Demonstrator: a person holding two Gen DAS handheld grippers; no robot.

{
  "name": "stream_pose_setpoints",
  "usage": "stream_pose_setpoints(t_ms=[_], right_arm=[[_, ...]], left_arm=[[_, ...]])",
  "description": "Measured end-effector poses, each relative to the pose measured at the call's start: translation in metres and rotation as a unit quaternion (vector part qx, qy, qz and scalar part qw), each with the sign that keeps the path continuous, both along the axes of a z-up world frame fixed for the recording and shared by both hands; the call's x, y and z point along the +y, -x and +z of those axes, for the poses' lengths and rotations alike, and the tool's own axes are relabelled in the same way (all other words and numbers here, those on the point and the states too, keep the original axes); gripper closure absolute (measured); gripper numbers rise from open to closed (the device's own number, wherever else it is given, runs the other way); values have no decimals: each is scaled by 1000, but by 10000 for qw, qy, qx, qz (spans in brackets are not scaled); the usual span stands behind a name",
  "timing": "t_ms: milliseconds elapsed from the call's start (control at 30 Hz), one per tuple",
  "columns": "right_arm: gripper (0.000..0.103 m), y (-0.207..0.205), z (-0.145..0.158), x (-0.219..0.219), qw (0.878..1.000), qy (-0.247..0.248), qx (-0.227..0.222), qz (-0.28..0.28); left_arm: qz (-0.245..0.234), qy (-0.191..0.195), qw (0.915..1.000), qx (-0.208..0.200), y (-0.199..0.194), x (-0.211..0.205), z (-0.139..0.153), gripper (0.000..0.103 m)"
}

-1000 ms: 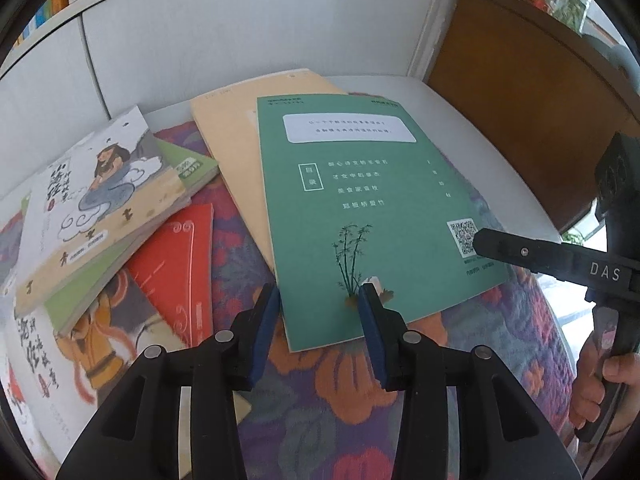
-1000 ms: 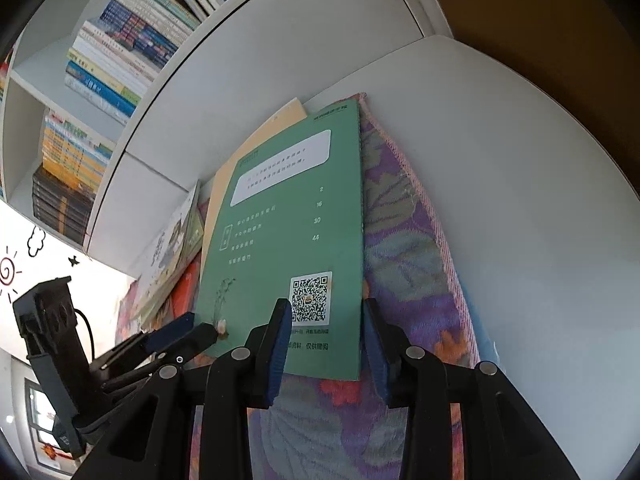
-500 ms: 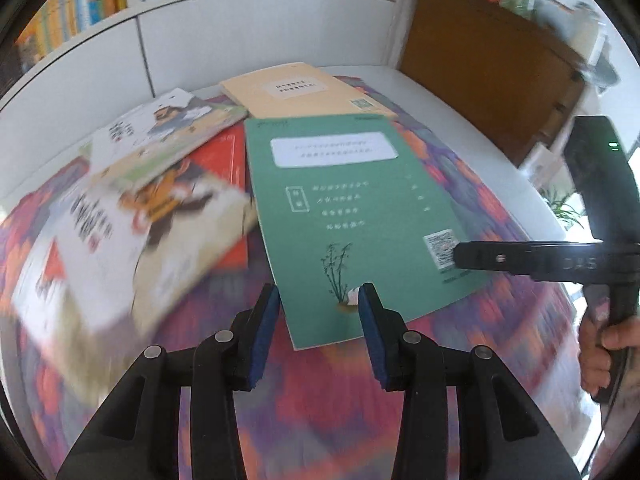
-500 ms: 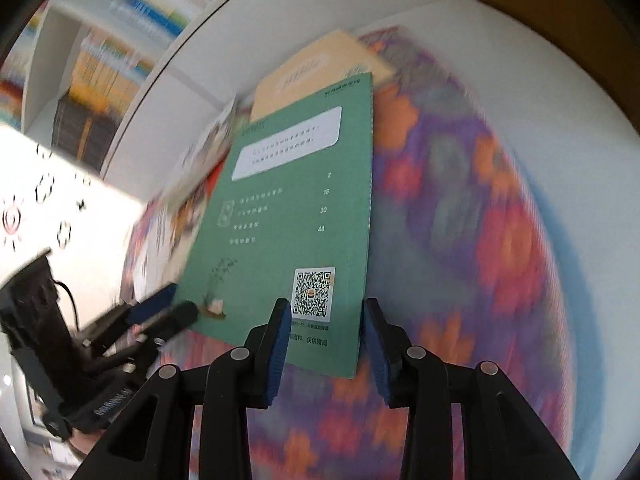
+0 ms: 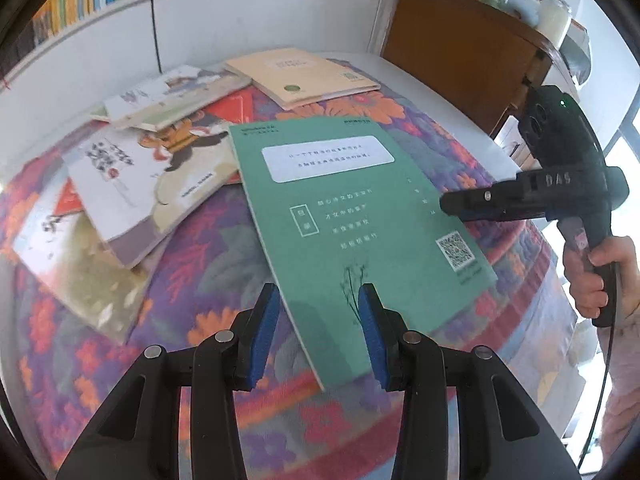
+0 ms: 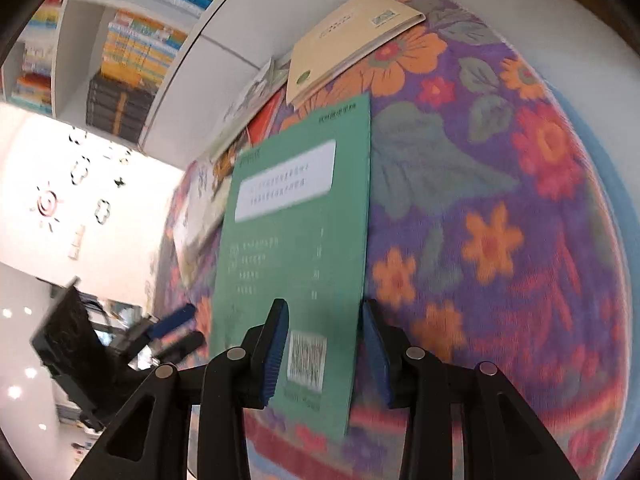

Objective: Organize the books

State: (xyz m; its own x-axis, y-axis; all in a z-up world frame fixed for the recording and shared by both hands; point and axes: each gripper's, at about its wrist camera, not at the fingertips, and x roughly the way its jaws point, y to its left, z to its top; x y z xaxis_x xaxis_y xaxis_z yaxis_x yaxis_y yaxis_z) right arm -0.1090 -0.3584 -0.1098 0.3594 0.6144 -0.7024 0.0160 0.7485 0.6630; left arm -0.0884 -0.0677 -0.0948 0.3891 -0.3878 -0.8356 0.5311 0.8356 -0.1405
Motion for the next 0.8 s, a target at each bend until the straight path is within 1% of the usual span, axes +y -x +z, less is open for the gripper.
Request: stream_pose_setpoints(t_ms=[33,133,167,200,233,333,400,433,533,600,633,700,800], right_arm=[[67,-5,-3,-3,9999,-170,24,-11],[68,-18,-15,-14,9950,-973,179,-124],[70,-21,-18,-17,9932,-1137,197,-146],[70,-24,-19,-17,9929,-1171,178,-95],[70,-23,-17,-15,9936,-1117,146,-54],[69,-26,-9,-3,9975,-698,-64,94],[76,-25,-9,0,9983,-574,-67,-5],[83,-24,-7,3,9992,-375,-102,-83],[86,-21,0,8,9996,-191,-146,-174],[88,-19,6,7,9993,-268,-125,-232],[88,-20,10,7,9992,-312,-119,-235],[89,-22,28,11,9995,-232,-145,-130],[89,-23,59,24,9995,154,-262,37]], left_arm=[[-28,-21,10000,41,-4,-2,-4,66],[-64,-68,9999,105,-11,-4,-14,66],[-89,-72,9999,79,-12,-4,-15,66],[-116,-76,9999,93,-14,-4,-16,66],[-121,-29,9998,132,-16,-2,-17,66],[-65,183,9994,303,-24,5,-21,64],[4,277,9989,367,-27,8,-22,64],[6,268,9990,362,-26,8,-22,64],[-22,149,9994,303,-25,6,-20,64],[-26,151,9992,380,-25,8,-18,64],[-9,167,9990,418,-26,10,-17,64],[59,196,9991,382,-25,17,-11,64],[160,254,9993,206,-20,34,4,64]])
